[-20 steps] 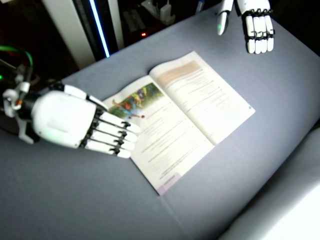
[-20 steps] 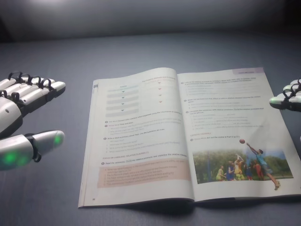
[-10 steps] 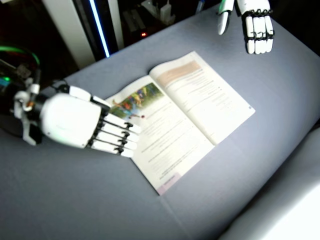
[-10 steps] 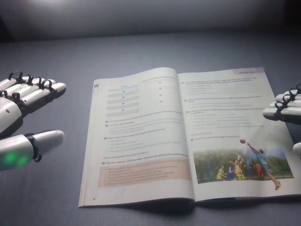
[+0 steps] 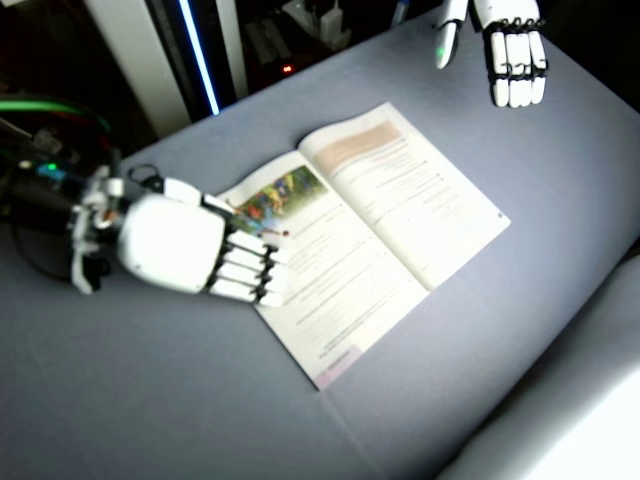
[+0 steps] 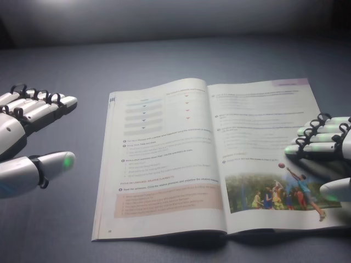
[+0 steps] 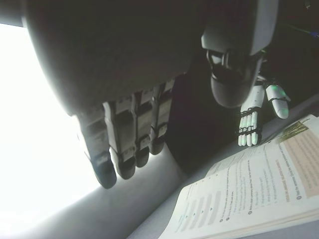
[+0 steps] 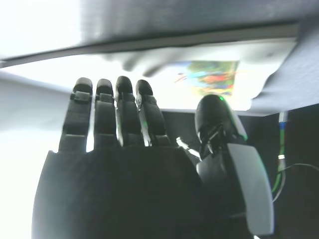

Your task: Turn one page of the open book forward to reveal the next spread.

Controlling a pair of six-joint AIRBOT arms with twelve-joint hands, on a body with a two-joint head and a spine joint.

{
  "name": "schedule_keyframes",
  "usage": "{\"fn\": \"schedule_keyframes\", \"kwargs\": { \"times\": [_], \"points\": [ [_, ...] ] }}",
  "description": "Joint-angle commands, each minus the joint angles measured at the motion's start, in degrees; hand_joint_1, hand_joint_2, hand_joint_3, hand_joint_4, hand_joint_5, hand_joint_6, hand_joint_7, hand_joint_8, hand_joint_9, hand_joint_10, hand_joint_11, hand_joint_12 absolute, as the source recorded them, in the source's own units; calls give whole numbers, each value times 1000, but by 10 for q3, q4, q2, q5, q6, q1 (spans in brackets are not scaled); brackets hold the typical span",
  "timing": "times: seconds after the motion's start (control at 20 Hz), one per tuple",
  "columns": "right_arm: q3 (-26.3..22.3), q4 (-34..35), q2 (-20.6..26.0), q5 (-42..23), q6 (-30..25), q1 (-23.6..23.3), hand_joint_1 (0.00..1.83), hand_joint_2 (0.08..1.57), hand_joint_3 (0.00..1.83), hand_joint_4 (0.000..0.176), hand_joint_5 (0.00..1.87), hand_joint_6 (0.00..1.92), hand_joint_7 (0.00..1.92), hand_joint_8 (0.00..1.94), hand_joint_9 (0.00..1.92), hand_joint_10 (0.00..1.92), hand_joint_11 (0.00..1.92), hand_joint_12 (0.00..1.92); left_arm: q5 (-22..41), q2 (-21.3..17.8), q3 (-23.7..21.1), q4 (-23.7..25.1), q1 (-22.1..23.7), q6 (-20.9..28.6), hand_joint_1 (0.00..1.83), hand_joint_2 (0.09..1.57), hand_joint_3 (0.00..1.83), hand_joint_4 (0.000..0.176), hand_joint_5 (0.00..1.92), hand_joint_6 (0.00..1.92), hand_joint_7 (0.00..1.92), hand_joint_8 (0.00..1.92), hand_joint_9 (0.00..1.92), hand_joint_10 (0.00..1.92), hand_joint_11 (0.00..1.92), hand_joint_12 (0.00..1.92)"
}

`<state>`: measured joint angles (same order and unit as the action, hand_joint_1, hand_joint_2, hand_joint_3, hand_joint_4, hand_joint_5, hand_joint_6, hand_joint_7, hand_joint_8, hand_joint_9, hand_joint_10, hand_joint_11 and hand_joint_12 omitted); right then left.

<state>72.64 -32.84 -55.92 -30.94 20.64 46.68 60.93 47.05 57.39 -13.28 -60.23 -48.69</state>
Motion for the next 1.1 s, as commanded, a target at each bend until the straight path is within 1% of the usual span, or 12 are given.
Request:
{"fn": "schedule_keyframes", "kwargs": {
  "times": [0.0,0.05,0.15,0.3,0.4,0.55,0.75,0.8,0.85,0.95,1.0,1.05],
  "points": [
    [4,11,-1,-41,-7,-6,0,1391,0,0,123,11,109,13,35,10,7,3,70,0,3,-4,3,3,0,1363,3,0,128,0,141,2,138,2,13,314],
    [5,9,-7,-41,-9,-6,0,1383,0,0,107,3,94,5,17,2,1,0,71,1,3,-4,3,3,0,1367,4,0,135,3,149,5,145,5,22,316],
    [8,9,-16,-41,-10,-6,0,1378,0,0,137,12,128,14,43,10,19,8,71,1,3,-4,3,4,0,1363,1,0,127,3,143,4,143,5,29,313],
    [12,9,-32,-42,-10,-12,0,1439,6,0,181,9,158,8,66,7,42,16,72,1,3,-4,3,4,0,1364,1,0,132,4,144,4,145,4,32,308],
    [18,13,-47,-51,-10,-24,0,1415,0,0,132,0,119,0,25,0,18,4,74,1,3,-4,3,5,0,1370,3,0,137,5,150,5,152,6,37,307],
    [31,31,-74,-74,-10,-39,0,1419,0,0,99,0,97,0,5,2,1,0,75,1,3,-5,2,5,0,1365,0,0,128,0,143,1,139,0,30,300],
    [46,37,-116,-99,-10,-71,0,1418,0,0,87,6,77,6,20,8,3,1,80,1,4,-5,3,6,0,1379,6,0,119,0,146,1,139,0,2,284],
    [50,39,-126,-105,-10,-81,0,1412,0,0,97,9,92,11,41,14,24,10,82,0,5,-5,3,6,0,1378,5,0,121,1,146,1,135,0,0,280],
    [55,41,-137,-109,-10,-92,0,1417,0,0,111,13,121,20,73,24,117,49,86,0,5,-5,4,6,0,1369,1,0,121,1,141,0,128,0,0,260],
    [65,46,-164,-122,-10,-107,0,1361,0,0,69,2,97,6,58,14,167,69,97,-1,5,-8,5,7,0,1327,0,0,122,2,135,1,126,2,7,254],
    [69,46,-177,-125,-10,-113,0,1368,0,0,91,9,115,11,69,15,100,38,105,-2,6,-9,7,8,0,1334,0,0,125,2,124,1,104,1,1,220],
    [73,46,-192,-126,-10,-118,0,1423,0,0,139,8,158,8,127,14,101,38,111,-3,6,-9,9,10,0,1336,0,0,148,10,136,6,105,3,0,214]
  ]
}}
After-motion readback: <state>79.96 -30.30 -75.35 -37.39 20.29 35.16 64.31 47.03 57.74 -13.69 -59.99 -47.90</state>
